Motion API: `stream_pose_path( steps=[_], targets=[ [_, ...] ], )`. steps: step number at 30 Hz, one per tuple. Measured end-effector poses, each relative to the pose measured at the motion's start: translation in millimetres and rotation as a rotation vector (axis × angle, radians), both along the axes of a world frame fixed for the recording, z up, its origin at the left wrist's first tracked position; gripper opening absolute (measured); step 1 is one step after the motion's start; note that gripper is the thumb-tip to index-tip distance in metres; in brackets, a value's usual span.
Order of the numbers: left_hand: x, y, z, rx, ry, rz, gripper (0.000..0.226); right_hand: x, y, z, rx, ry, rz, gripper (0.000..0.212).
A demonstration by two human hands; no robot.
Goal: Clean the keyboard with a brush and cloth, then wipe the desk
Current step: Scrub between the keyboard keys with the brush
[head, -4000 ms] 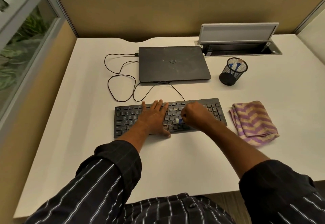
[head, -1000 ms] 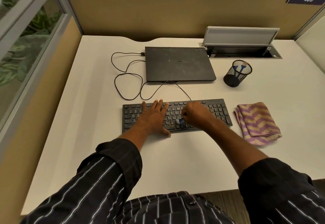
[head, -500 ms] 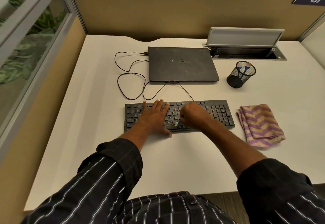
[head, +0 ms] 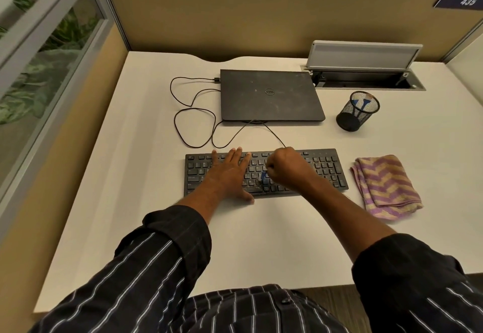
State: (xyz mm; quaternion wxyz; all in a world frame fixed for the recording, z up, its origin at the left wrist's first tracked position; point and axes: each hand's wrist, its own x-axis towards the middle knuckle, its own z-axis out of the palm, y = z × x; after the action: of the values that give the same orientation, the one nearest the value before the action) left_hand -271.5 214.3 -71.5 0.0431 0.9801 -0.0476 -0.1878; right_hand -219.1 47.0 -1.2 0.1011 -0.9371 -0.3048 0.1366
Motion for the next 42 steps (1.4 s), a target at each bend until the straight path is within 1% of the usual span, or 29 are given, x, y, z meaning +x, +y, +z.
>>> stream_pose_path(
  steps=[3, 6, 8, 13, 15, 18, 21, 26, 28, 31, 33, 38, 42],
  targets=[
    [0.3, -0.5, 0.3, -0.001, -0.004, 0.001, 0.132, -0.6, 0.1, -3.7, 0.013, -0.03, -0.01, 0.013],
    [0.7, 0.0, 0.6, -0.004, 0.003, 0.002, 0.132, -2.6, -2.2, -8.3, -0.047, 0.041, 0.023, 0.01],
    [0.3, -0.1, 1.6, -0.002, 0.007, 0.001, 0.132, -2.5, -2.5, -7.2, -0.054, 0.048, 0.035, 0.01],
    [-1.7, 0.3, 2.6, -0.004, -0.006, 0.003, 0.132, -1.3, 4.4, -3.5, 0.081, -0.069, 0.037, 0.019],
    [-2.1, 0.9, 3.4, -0.006, -0.001, 0.013, 0.132, -4.7, 7.2, -6.4, 0.062, -0.059, 0.062, 0.016],
    [-2.8, 1.6, 4.7, 0.005, 0.009, 0.013, 0.132, -8.0, 7.4, -10.2, -0.012, 0.015, 0.076, 0.012],
    [-3.3, 2.8, 3.4, 0.008, 0.006, 0.014, 0.132, -6.0, 7.4, -6.9, -0.039, 0.059, 0.105, 0.013],
    [-2.8, 2.9, 1.3, 0.0, -0.009, 0.02, 0.133, -1.2, 10.3, -2.1, 0.039, -0.029, 0.078, 0.016],
    [-3.1, 2.5, 1.8, 0.0, -0.006, 0.02, 0.133, -3.6, 10.3, -5.9, 0.007, -0.034, 0.097, 0.013],
    [-3.2, 2.3, 1.8, 0.0, -0.005, 0.021, 0.132, -6.4, 8.2, -9.0, -0.087, 0.032, 0.126, 0.012],
    [-3.9, 2.5, 2.5, 0.002, -0.003, 0.018, 0.131, -4.7, 6.9, -7.1, -0.096, 0.033, 0.142, 0.011],
    [-3.4, 1.6, 2.8, -0.008, -0.008, 0.022, 0.131, -1.5, 8.8, 0.1, 0.034, -0.05, 0.161, 0.016],
    [-3.6, 2.2, 3.9, 0.001, 0.003, 0.016, 0.132, -2.6, 3.5, -3.0, -0.064, -0.018, 0.215, 0.016]
  ],
)
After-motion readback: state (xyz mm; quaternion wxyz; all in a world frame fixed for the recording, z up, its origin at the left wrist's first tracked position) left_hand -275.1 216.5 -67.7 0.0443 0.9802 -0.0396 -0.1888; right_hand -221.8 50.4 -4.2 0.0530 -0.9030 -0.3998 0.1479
